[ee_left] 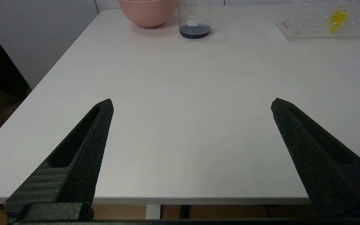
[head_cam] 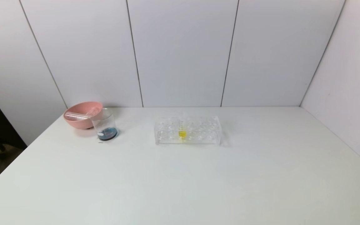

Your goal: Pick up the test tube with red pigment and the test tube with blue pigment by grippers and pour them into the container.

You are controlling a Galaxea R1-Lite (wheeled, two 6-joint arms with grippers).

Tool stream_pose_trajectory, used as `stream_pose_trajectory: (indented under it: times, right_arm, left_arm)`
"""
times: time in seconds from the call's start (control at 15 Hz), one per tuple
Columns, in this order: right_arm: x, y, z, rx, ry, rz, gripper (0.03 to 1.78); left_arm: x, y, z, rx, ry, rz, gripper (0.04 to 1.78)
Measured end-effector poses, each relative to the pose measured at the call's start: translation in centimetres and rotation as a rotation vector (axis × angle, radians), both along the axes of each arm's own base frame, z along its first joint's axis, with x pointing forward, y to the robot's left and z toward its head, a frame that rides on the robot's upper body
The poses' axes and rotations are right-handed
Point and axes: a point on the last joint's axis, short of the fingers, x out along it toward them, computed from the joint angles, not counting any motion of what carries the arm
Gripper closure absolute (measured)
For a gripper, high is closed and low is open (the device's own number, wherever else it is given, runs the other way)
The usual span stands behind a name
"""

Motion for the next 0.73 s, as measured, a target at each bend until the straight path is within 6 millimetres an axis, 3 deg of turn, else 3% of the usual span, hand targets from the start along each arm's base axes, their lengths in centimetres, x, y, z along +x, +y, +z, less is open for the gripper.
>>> stream_pose_trajectory:
  times: [0.73]
  right_arm:
    - [0.0, 0.0, 0.0, 0.001, 0.0, 0.0, 0.04]
  left_arm:
    - [0.0, 0.0, 0.0, 0.0, 0.0, 0.0, 0.06]
